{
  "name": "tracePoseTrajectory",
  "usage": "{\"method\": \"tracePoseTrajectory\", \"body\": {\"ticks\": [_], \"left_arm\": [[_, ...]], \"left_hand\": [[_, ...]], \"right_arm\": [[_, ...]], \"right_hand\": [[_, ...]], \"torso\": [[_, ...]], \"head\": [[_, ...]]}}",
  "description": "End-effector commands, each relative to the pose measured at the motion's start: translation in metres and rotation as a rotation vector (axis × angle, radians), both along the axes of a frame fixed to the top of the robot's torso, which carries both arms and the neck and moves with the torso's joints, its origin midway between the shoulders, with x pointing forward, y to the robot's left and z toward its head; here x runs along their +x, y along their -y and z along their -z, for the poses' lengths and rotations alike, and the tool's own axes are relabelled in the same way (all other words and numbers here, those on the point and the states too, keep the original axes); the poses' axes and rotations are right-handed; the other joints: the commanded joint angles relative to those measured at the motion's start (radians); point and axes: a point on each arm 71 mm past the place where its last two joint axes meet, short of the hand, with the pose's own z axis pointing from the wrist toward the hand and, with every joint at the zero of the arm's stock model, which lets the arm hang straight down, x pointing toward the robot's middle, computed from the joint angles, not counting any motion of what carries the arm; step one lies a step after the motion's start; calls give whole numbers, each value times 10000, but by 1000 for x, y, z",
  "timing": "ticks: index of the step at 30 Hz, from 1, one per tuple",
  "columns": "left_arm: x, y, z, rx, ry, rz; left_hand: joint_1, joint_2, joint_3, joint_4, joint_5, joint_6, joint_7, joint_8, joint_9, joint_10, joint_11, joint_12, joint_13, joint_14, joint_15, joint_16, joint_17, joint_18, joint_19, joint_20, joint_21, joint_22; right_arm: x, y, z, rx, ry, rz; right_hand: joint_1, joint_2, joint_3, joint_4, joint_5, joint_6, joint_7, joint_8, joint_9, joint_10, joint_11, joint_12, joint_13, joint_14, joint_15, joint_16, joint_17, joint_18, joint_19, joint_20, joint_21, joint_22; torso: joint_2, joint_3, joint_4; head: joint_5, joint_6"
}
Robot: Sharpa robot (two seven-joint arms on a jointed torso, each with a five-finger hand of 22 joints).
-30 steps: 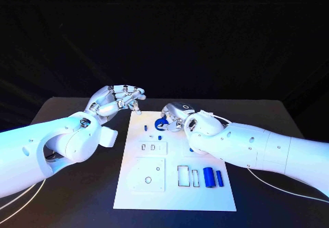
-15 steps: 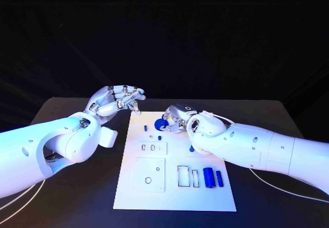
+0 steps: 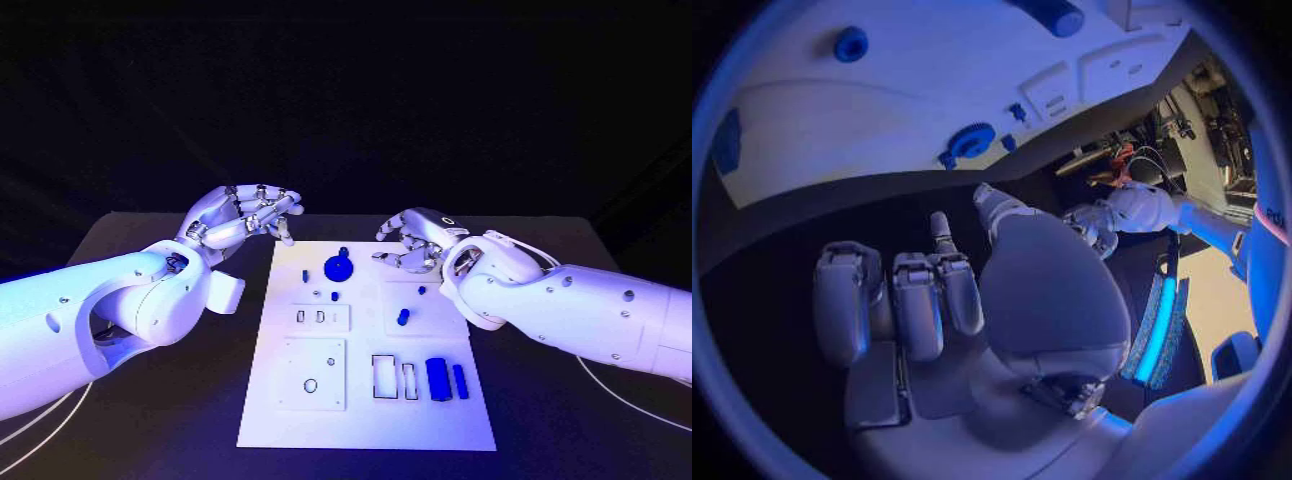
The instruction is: Assemble the parts on the task board
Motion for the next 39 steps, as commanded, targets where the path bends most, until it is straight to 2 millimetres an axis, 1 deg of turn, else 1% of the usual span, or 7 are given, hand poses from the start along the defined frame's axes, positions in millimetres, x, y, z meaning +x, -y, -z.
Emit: {"method": "tracePoseTrajectory", "body": {"ticks": [1, 9, 16, 20, 29, 34, 39], "left_arm": [[0, 1, -1, -74, 91, 177], [0, -1, -1, -75, 81, 196], [1, -2, 0, -77, 93, 183], [1, -2, 0, -77, 96, 178], [2, -3, 0, -65, 100, 142], [2, -2, 0, -69, 103, 160], [3, -2, 0, -69, 106, 175]], "left_hand": [[44, 55, 46, -12, -35, -30, 54, -25, 8, -56, 4, -41, 16, -75, -7, 62, 14, 40, -92, -6, 32, 9], [49, 49, 52, -24, -35, -30, 51, -25, 12, -55, 2, -41, 17, -77, -8, 64, 15, 42, -103, -6, 48, 18], [51, 38, 54, -34, -36, -29, 49, -25, 17, -52, 1, -39, 18, -94, -8, 51, 9, 43, -119, -5, 52, 21], [50, 30, 60, -44, -36, -27, 49, -24, 24, -48, 1, -38, 20, -129, -4, 22, -3, 42, -154, -2, 55, 25], [49, 28, 68, -51, -36, -26, 49, -24, 30, -46, 2, -38, 22, -155, -1, -2, -14, 41, -182, 1, 56, 27], [49, 28, 68, -51, -36, -26, 49, -24, 30, -46, 2, -38, 22, -155, -1, -2, -14, 41, -182, 1, 56, 27], [49, 28, 68, -51, -36, -26, 49, -24, 30, -46, 2, -38, 22, -155, -1, -2, -14, 41, -182, 1, 56, 27]], "right_arm": [[-5, 12, -9, 1471, -468, -855], [-7, 75, -11, 2283, -1318, -443], [-5, 113, -3, 2167, -1521, 99], [-5, 124, 8, 1910, -1711, 225], [-4, 131, 34, 1364, -2067, 363], [1, 131, 41, 1133, -2132, 482], [5, 131, 47, 984, -2145, 654]], "right_hand": [[252, -64, 53, -185, 100, -28, 57, -64, -9, 356, 48, -87, 1840, 1024, 32, 38, 2634, -53, -94, -11, -79, 919], [608, -349, 99, -474, 609, -54, 78, -181, -4, 282, 66, -157, 1769, 1024, 40, 38, 2634, -25, -176, 2, -204, 834], [841, -474, 117, -656, 664, -122, 65, -262, -11, 258, 57, -180, 1747, 1024, 33, 38, 2634, -28, -168, -1, -205, 853], [1019, -554, 126, -794, 692, -208, 66, -342, -21, 211, 53, -225, 1700, 1024, 33, 38, 2634, -15, -202, -5, -258, 815], [1445, -624, 200, -1103, 1017, -328, 73, -461, -21, 142, 54, -286, 1640, 1024, 39, 38, 2634, 3, -252, 0, -347, 764], [1519, -620, 239, -1160, 1063, -359, 69, -484, -23, 136, 51, -291, 1635, 1024, 39, 38, 2634, 4, -253, -1, -353, 765], [1565, -606, 272, -1193, 1081, -383, 68, -499, -25, 130, 49, -297, 1630, 1024, 37, 38, 2634, 6, -255, -2, -359, 763]], "torso": [[-88, 40, -129], [-143, 101, -244], [-153, 103, -231], [-140, 82, -209], [-125, 94, -214], [-129, 67, -194], [-118, 83, -184]], "head": [[5, 31], [-30, 52], [-146, 9], [-186, -9], [-162, -46], [-204, -72], [-129, -101]]}}
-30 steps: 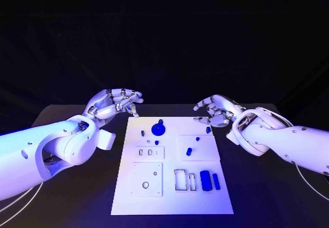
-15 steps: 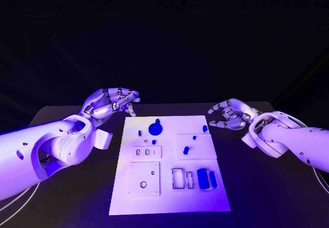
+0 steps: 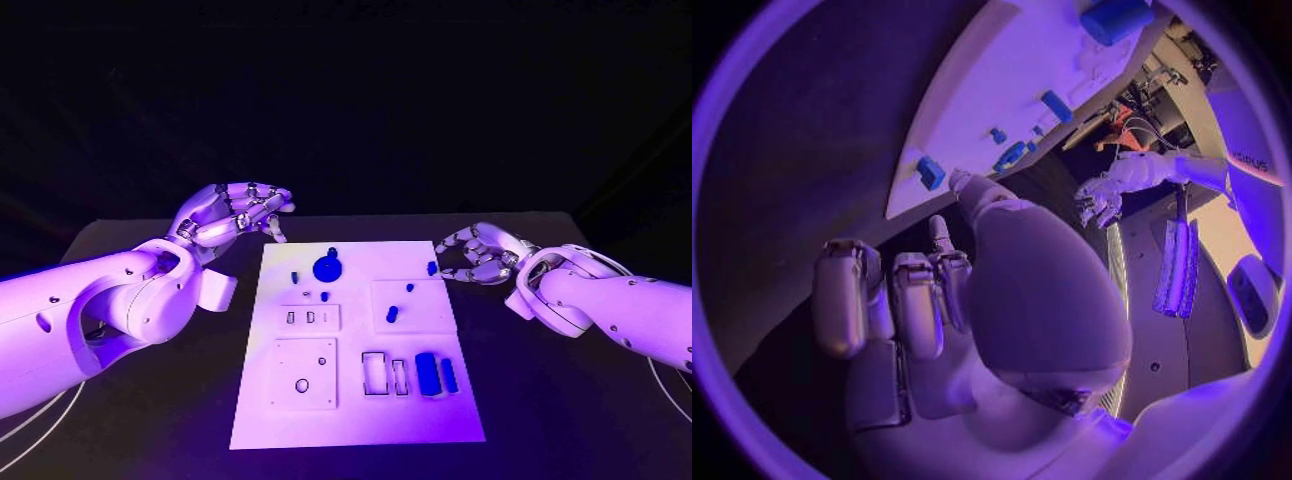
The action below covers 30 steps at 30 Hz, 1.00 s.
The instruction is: Assemble the parts on the task board
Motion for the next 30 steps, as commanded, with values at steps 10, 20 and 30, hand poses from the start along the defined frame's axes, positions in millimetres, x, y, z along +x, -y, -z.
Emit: {"method": "tracePoseTrajectory", "body": {"ticks": [10, 20, 30], "left_arm": [[0, 2, -1, -90, 109, 243], [0, 3, -1, -90, 108, 264], [0, 3, -1, -86, 110, 270]], "left_hand": [[49, 28, 39, -22, -36, -26, 49, -24, 12, -46, 2, -38, 17, -81, 2, -1, -12, 44, -40, 3, 57, 10], [47, 28, 55, -35, -36, -27, 51, -26, 22, -47, 5, -40, 18, -108, 6, -36, -30, 45, -84, 8, 66, 17], [47, 28, 55, -35, -36, -27, 51, -26, 22, -47, 5, -40, 18, -108, 6, -36, -30, 45, -84, 8, 66, 17]], "right_arm": [[7, -6, 9, -382, -52, 28], [10, -15, 17, -409, -219, -17], [13, -17, 20, -475, -305, 34]], "right_hand": [[127, 71, 54, -77, 96, -89, 32, -63, -10, 142, 54, -32, 1636, 1024, 39, 39, 2628, 2, -56, 8, -20, 780], [97, 171, 200, -75, 136, 36, 38, -10, 19, 196, 60, 20, 1692, 1024, 42, 39, 2628, -11, -16, 10, 24, 834], [11, 341, 783, -183, 38, 657, -32, 212, 103, 278, -2, 97, 1771, 1024, -22, 39, 2628, -22, 27, -40, 60, 907]], "torso": [[4, 9, 9], [-2, 13, -8], [-7, 13, 2]], "head": [[59, -79], [99, -118], [90, -140]]}}
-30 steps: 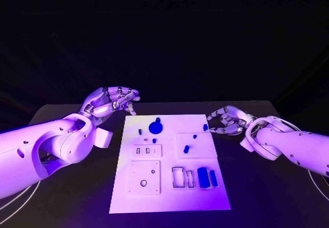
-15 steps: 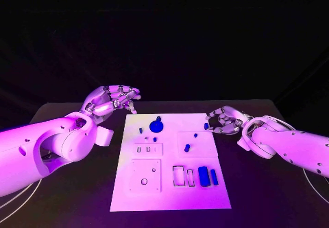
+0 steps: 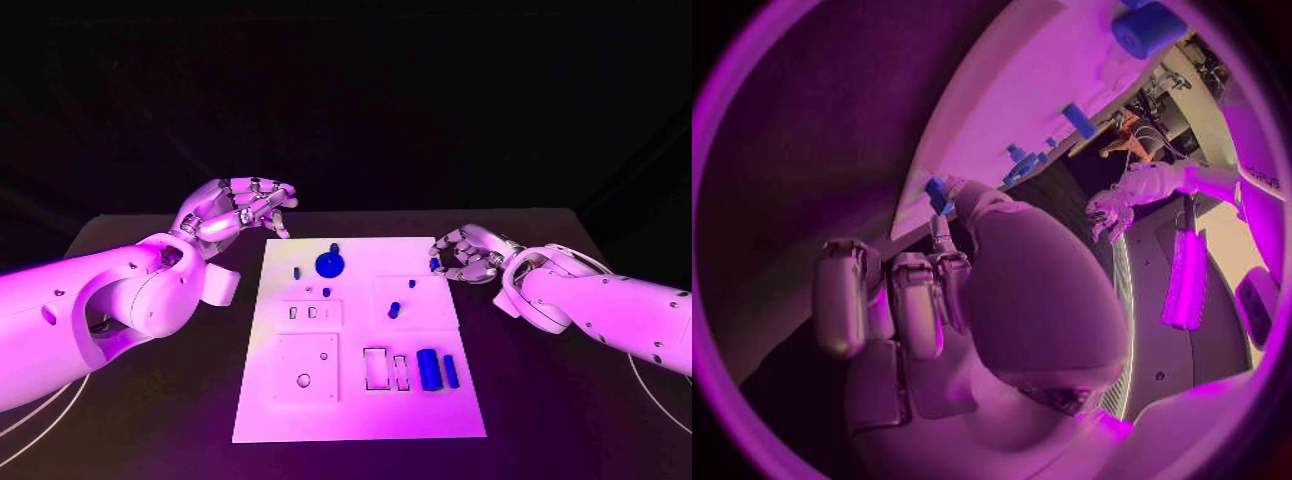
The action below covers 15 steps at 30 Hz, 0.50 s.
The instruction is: Assemble the parts on the task board
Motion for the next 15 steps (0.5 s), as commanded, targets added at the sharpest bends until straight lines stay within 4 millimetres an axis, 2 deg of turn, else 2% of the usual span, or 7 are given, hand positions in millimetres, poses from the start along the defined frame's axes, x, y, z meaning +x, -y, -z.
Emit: {"method": "tracePoseTrajectory", "body": {"ticks": [1, 15], "left_arm": [[-1, 2, -1, -80, 114, 230], [-1, 2, -1, -72, 103, 227]], "left_hand": [[47, 28, 28, -8, -36, -27, 51, -26, 9, -47, 5, -40, 11, -39, 3, -36, -9, 44, -85, 8, 66, 9], [47, 28, 28, -8, -36, -27, 51, -26, 9, -47, 5, -40, 11, -39, 3, -36, -9, 44, -85, 8, 66, 9]], "right_arm": [[0, -1, 2, -133, -101, -38], [2, -4, 3, -199, -223, -97]], "right_hand": [[-20, 83, 143, -15, -81, 114, -3, 66, 15, 280, -10, 37, 1779, 1024, -31, 38, 2631, -21, 23, -47, 53, 907], [-153, 126, 490, -103, -339, 311, -44, 127, 27, 324, -50, 76, 1822, 1024, -77, 38, 2631, -36, 64, -92, 98, 974]], "torso": [[1, -1, 3], [0, 9, -6]], "head": [[6, -6], [13, -32]]}}
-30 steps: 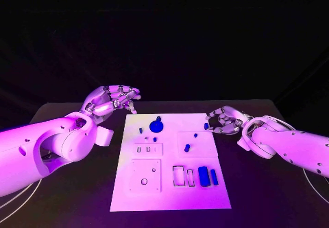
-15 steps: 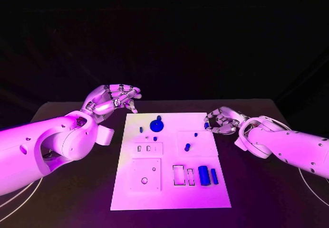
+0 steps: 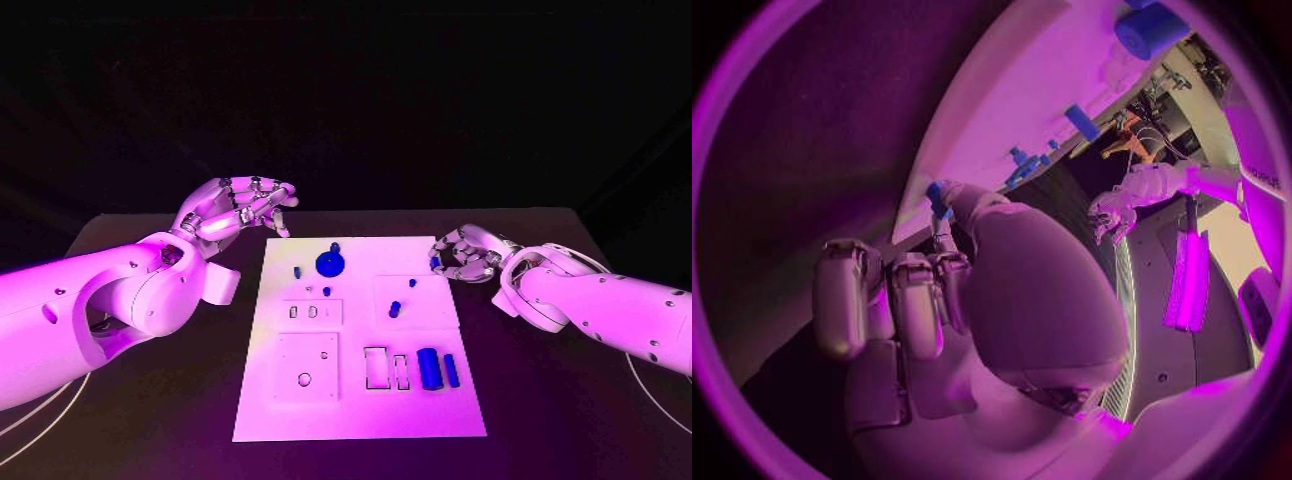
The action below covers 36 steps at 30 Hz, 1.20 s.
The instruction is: Assemble the parts on the task board
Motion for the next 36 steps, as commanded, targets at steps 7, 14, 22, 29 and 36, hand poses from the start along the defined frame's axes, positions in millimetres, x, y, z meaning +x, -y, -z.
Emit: {"method": "tracePoseTrajectory", "body": {"ticks": [7, 14, 22, 29, 36], "left_arm": [[-1, 2, -1, -71, 81, 256], [-1, 2, -1, -72, 70, 276], [-1, 2, -1, -70, 64, 282], [-2, 2, -1, -69, 59, 289], [-2, 1, -1, -59, 53, 263]], "left_hand": [[47, 28, 28, -8, -36, -27, 51, -26, 10, -47, 5, -40, 12, -39, 4, -36, -10, 44, -86, 7, 66, 11], [39, 29, 38, -16, -37, -29, 54, -29, 19, -48, 7, -42, 14, -37, 5, -50, -20, 46, -110, 11, 84, 21], [39, 29, 38, -16, -37, -29, 54, -29, 19, -48, 7, -42, 14, -37, 5, -50, -20, 46, -110, 11, 84, 21], [39, 29, 38, -16, -37, -29, 54, -29, 19, -48, 7, -42, 14, -37, 5, -50, -20, 46, -110, 11, 84, 21], [32, 30, 47, -23, -37, -30, 54, -31, 28, -48, 7, -43, 15, -32, 5, -58, -28, 48, -127, 14, 102, 31]], "right_arm": [[1, -1, 2, -138, -123, -65], [2, 0, 1, -154, -60, 101], [2, 0, 0, -100, 155, 259], [2, -1, -3, -5, 293, 488], [1, -6, -17, 212, 247, 1291]], "right_hand": [[-202, -9, 76, 21, -105, 61, -5, 43, 3, 335, -49, 45, 1834, 1024, -79, 38, 2633, -37, 26, -59, 47, 972], [-326, 134, 299, -16, -94, 358, -82, 214, 76, 370, -114, 75, 1868, 1024, -114, 38, 2633, -48, 63, -86, 81, 1023], [-652, 301, 462, 43, 132, 617, -230, 479, 219, 389, -240, 85, 1884, 1024, -215, 38, 2633, -55, 94, -168, 100, 1069], [-718, 383, 528, 37, 159, 616, -253, 543, 266, 379, -268, 70, 1870, 1024, -247, 38, 2633, -47, 77, -201, 65, 1046], [-748, 482, 677, -51, 456, 513, -260, 594, 326, 361, -286, 44, 1847, 1024, -260, 38, 2633, -41, 65, -228, 29, 1030]], "torso": [[-1, 1, -1], [-7, -6, 5], [-5, -2, -2], [-16, -6, 4], [-43, -25, -5]], "head": [[9, -45], [3, -66], [11, -74], [43, -77], [81, -74]]}}
